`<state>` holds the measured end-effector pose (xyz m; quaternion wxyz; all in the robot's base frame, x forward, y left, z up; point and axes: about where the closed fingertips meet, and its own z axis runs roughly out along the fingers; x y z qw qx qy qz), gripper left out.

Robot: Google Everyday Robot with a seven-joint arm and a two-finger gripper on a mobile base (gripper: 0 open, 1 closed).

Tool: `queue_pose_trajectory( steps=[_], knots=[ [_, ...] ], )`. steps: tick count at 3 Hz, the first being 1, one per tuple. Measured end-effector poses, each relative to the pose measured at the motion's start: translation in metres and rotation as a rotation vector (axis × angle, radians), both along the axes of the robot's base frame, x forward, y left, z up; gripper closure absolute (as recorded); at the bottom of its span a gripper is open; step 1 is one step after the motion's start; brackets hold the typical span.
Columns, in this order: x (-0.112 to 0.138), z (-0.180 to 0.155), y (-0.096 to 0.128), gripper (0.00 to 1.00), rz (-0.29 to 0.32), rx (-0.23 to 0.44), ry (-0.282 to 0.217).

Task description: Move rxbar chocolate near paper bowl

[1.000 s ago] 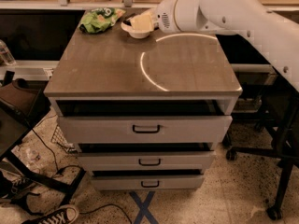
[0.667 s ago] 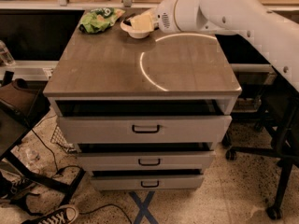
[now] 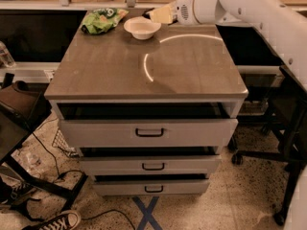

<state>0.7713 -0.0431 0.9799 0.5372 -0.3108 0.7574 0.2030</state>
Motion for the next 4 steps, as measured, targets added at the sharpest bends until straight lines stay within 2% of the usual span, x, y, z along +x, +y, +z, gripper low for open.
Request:
queue_pose_trajectory(
  steps=[2,3,4],
  knots=[
    [0.051,0.009,-0.095,1.0,-0.136,0.079,-0.003],
    [0.076,-0.009,-0.123,1.0,-0.198,0.064,0.032],
    [0.092,-0.034,-0.132,1.0,-0.239,0.004,0.068]
  ],
)
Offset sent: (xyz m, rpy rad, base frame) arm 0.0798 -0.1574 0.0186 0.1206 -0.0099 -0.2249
